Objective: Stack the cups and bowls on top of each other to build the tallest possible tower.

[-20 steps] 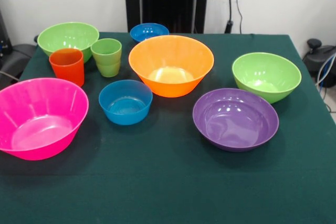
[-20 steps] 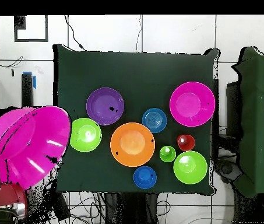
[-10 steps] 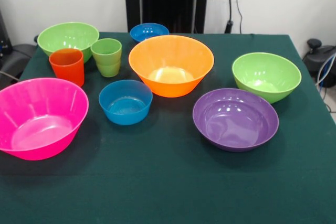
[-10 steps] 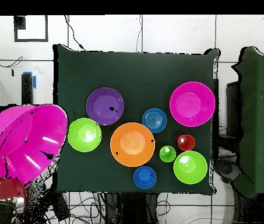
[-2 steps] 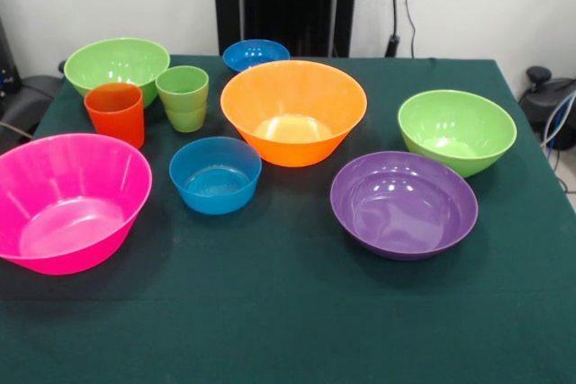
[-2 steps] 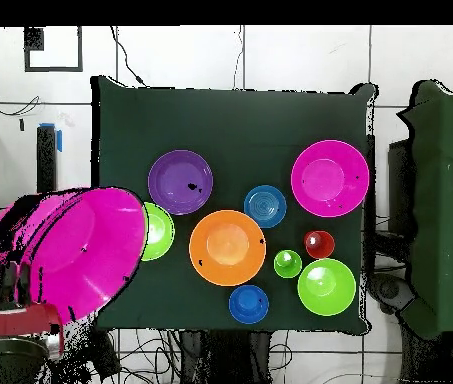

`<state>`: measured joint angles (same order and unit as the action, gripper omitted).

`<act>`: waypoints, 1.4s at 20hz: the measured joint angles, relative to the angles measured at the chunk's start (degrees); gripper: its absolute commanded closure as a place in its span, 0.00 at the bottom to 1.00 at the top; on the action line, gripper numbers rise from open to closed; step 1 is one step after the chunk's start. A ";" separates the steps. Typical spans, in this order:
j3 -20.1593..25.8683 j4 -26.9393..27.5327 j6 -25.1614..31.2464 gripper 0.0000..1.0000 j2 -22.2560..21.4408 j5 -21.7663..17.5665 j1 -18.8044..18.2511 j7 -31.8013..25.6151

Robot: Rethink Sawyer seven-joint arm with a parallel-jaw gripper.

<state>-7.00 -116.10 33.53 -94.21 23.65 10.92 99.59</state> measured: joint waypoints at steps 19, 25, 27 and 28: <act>-3.52 -4.71 2.52 1.00 5.18 -0.08 -0.77 30.25; -2.76 -8.12 -0.56 1.00 5.97 5.36 -1.69 30.25; -2.56 -8.65 -1.28 1.00 6.16 6.25 -1.80 30.25; -2.35 -9.21 -1.93 1.00 6.37 7.10 -1.90 30.25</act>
<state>-9.35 -125.31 31.59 -87.84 30.74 9.02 129.84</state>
